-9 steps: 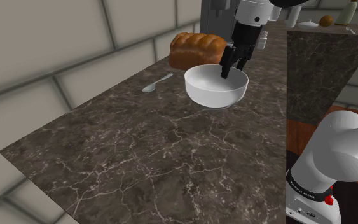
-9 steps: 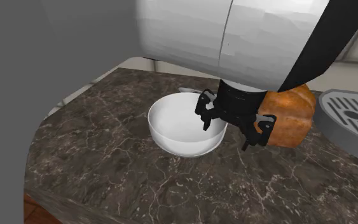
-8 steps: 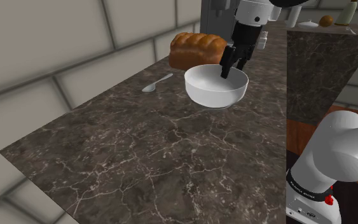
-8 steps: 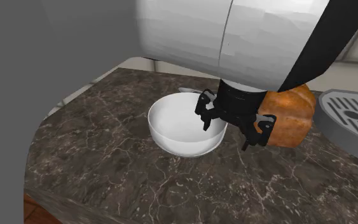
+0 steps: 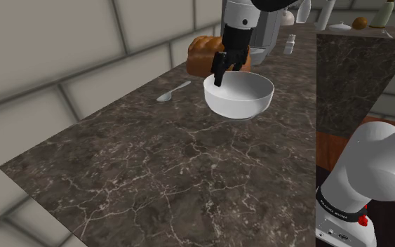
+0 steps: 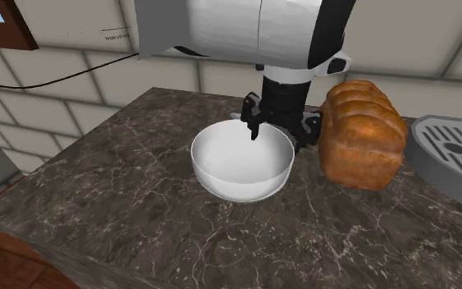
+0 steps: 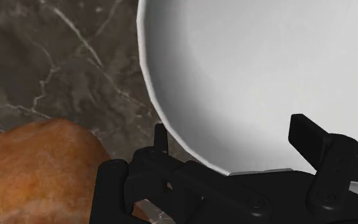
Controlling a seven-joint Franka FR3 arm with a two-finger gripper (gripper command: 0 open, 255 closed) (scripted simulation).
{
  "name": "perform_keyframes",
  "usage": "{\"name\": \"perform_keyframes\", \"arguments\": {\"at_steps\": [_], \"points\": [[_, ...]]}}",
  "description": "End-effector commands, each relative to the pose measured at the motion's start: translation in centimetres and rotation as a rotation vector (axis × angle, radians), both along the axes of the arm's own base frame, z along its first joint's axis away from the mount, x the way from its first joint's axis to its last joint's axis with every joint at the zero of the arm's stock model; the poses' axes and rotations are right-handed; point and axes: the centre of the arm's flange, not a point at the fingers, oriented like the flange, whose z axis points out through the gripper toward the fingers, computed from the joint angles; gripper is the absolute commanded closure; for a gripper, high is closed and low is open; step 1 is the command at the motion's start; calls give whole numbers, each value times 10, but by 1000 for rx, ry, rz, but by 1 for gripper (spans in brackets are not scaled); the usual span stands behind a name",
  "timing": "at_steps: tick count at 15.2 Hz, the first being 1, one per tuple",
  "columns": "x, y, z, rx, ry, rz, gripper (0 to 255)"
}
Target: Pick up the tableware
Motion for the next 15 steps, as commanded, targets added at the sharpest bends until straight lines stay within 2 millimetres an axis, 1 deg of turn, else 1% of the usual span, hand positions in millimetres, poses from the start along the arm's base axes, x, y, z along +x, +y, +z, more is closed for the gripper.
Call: {"name": "perform_keyframes", "arguments": {"at_steps": [1,8,15], "points": [[19,17,0,-9,-4,26,0],[85,83,-1,-43,-17,113,0],[145,155,-4,-77,-30,200,0]]}}
